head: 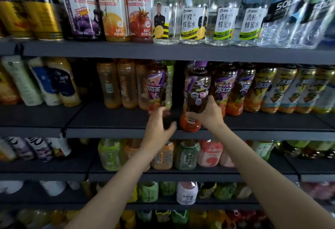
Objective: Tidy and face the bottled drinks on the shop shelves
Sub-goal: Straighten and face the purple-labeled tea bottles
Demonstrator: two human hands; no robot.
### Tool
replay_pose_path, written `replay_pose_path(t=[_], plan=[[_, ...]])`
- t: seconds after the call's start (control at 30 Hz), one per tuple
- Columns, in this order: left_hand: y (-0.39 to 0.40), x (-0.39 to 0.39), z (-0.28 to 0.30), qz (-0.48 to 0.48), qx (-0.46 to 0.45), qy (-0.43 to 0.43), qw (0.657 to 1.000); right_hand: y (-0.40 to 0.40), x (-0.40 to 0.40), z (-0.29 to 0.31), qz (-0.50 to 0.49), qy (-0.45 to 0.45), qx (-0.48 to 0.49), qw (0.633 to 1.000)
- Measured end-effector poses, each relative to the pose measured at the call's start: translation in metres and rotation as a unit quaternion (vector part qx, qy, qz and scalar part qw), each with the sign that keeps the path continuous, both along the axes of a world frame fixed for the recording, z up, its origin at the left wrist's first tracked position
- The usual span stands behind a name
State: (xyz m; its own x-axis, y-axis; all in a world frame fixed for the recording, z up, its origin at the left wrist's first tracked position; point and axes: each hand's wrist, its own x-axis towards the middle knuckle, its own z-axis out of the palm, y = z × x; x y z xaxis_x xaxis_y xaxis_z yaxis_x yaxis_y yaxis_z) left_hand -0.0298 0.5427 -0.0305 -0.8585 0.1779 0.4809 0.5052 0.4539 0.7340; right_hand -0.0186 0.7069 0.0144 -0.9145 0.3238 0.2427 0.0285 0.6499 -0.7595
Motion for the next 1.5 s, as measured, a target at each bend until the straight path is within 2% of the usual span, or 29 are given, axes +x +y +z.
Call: replay_pose_path(t=[0.03,0.1,0.17,0.2,0.23,0.27,0.3,0.37,0.4,0.43,0.5,0.6,0.67,0.73,0.83,0.9,0.97,1.03,1.17,1.27,1.4,1.5], plan=[[0.000,0.004,0.004,-0.067,0.007,-0.076,0.995,0.002,0.005,0.003,0.018,-0.011,-0.034,0.999],[-0.002,0.009,0.014,-0.154,0.062,-0.227,0.960,0.003,0.016,0.005,0.068,-0.029,-0.153,0.985],[-0.005,0.018,0.023,-0.212,0.164,-0.358,0.894,0.000,0.029,0.007,0.113,-0.041,-0.280,0.952],[-0.006,0.021,0.026,-0.235,0.214,-0.402,0.859,-0.002,0.035,0.009,0.128,-0.040,-0.315,0.940],[-0.007,0.025,0.028,-0.245,0.245,-0.417,0.840,-0.002,0.039,0.011,0.136,-0.033,-0.332,0.933],[-0.007,0.027,0.031,-0.240,0.248,-0.408,0.846,-0.003,0.043,0.015,0.143,-0.023,-0.334,0.931],[-0.006,0.030,0.034,-0.219,0.224,-0.377,0.871,-0.003,0.045,0.018,0.139,-0.011,-0.333,0.933],[-0.007,0.033,0.039,-0.137,0.105,-0.251,0.953,-0.002,0.048,0.023,0.113,0.004,-0.372,0.921],[-0.009,0.033,0.040,-0.092,0.034,-0.167,0.981,-0.002,0.049,0.023,0.094,0.002,-0.422,0.902],[-0.012,0.034,0.040,-0.064,-0.027,-0.095,0.993,-0.002,0.051,0.022,0.076,-0.005,-0.479,0.875],[-0.018,0.036,0.040,-0.055,-0.104,-0.002,0.993,-0.004,0.056,0.014,0.042,-0.028,-0.567,0.822],[-0.022,0.036,0.039,-0.073,-0.152,0.030,0.985,-0.007,0.062,0.005,0.018,-0.043,-0.622,0.782],[-0.022,0.034,0.039,-0.095,-0.141,-0.012,0.985,-0.006,0.064,0.006,0.017,-0.020,-0.609,0.793],[-0.025,0.030,0.043,-0.130,-0.090,-0.101,0.982,-0.002,0.064,0.013,0.037,0.012,-0.576,0.817],[-0.028,0.029,0.048,-0.198,0.025,-0.255,0.946,0.002,0.066,0.026,0.095,0.055,-0.533,0.839],[-0.026,0.031,0.049,-0.223,0.053,-0.302,0.925,0.001,0.067,0.030,0.122,0.068,-0.525,0.839],[-0.022,0.034,0.050,-0.230,0.028,-0.288,0.929,0.000,0.068,0.029,0.145,0.074,-0.509,0.845],[-0.017,0.036,0.048,-0.211,-0.026,-0.234,0.949,-0.003,0.069,0.026,0.152,0.077,-0.488,0.856],[-0.018,0.038,0.038,-0.089,-0.126,-0.064,0.986,-0.011,0.069,0.026,0.092,0.034,-0.425,0.900],[-0.025,0.036,0.036,-0.012,-0.145,0.017,0.989,-0.013,0.067,0.021,0.087,0.030,-0.443,0.892],[-0.030,0.030,0.036,0.005,-0.163,0.040,0.986,-0.014,0.065,0.022,0.101,0.062,-0.451,0.884],[-0.029,0.024,0.036,-0.025,-0.127,0.009,0.992,-0.015,0.066,0.025,0.140,0.080,-0.382,0.910]])
